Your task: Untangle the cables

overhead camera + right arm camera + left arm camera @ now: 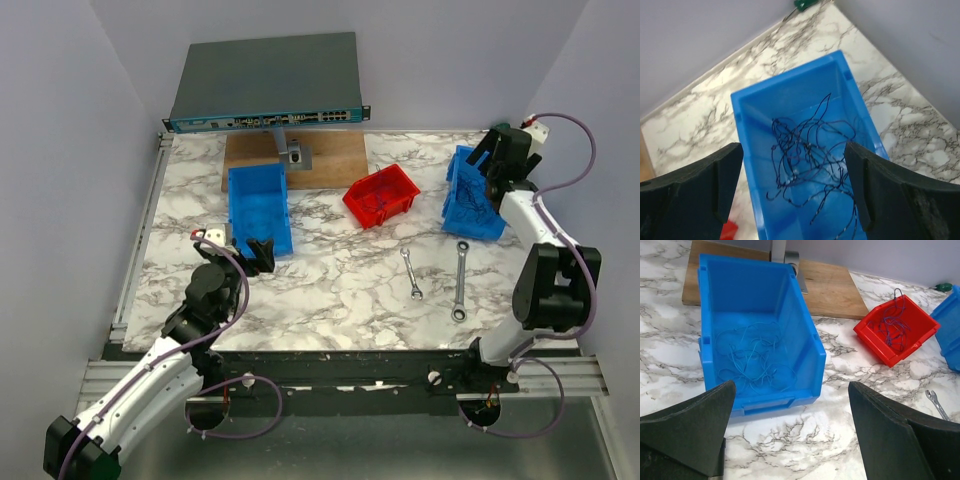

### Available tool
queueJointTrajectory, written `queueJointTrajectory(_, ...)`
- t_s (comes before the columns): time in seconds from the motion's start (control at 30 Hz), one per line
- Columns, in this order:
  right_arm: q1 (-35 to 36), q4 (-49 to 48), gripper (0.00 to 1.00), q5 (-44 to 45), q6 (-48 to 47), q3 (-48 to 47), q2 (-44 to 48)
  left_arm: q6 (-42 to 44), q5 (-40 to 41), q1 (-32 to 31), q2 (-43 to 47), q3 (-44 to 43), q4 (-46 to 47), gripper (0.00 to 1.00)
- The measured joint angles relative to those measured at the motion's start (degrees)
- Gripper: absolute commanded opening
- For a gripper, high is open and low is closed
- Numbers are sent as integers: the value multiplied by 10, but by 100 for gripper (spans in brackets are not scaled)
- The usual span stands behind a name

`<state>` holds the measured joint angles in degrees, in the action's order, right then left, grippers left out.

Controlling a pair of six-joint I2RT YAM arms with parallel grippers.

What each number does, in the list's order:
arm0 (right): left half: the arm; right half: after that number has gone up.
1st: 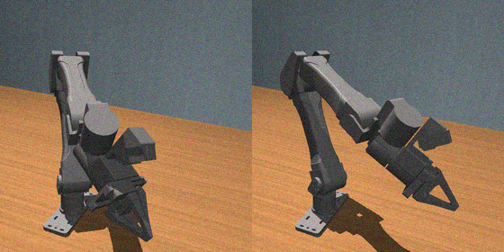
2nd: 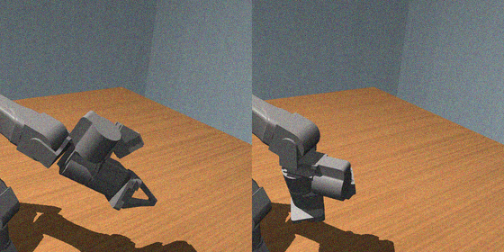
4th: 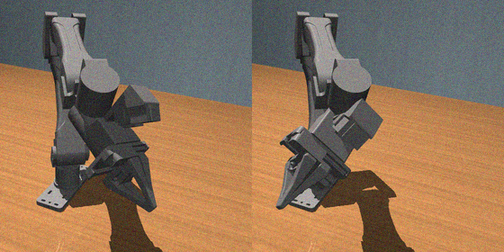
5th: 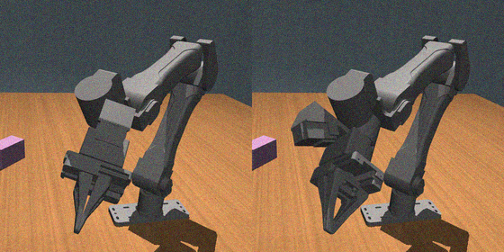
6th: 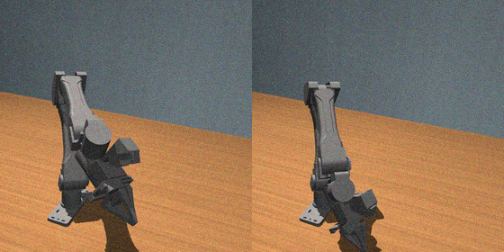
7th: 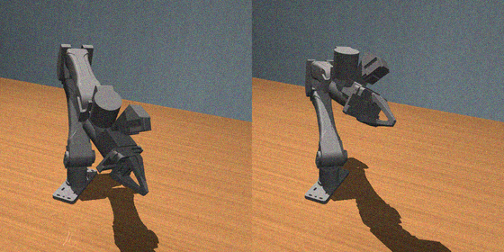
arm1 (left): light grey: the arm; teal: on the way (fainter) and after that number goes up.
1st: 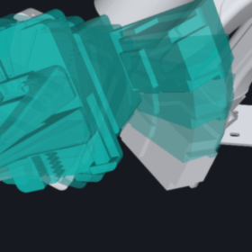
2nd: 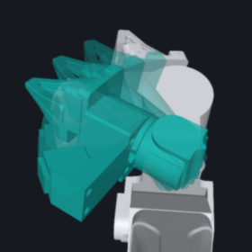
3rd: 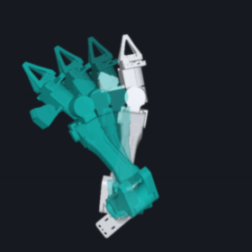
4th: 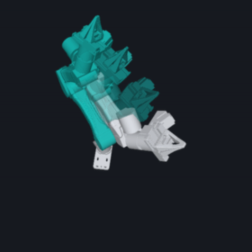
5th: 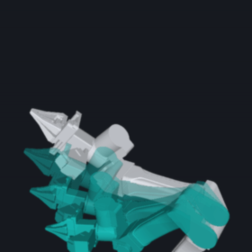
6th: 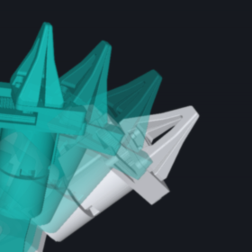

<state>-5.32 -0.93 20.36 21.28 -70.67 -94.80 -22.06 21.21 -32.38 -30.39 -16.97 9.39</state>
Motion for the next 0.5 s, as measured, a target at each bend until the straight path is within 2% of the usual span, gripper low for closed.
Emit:
queueJointTrajectory(0.2, 0, -20, 94, -87, -3, 92, 97, 0, -3, 0, 0, 3, 14, 99)
queueJointTrajectory(0.23, 0, -35, 95, -110, -3, 125, 130, 0, -5, 0, 0, 5, 17, 99)
queueJointTrajectory(0.27, 0, -52, 100, -129, -3, 158, 162, 0, -7, 0, 1, 8, 19, 99)
queueJointTrajectory(0.5, 0, -215, 100, -240, 17, 417, 360, 0, -27, 0, 2, 17, 39, 99)
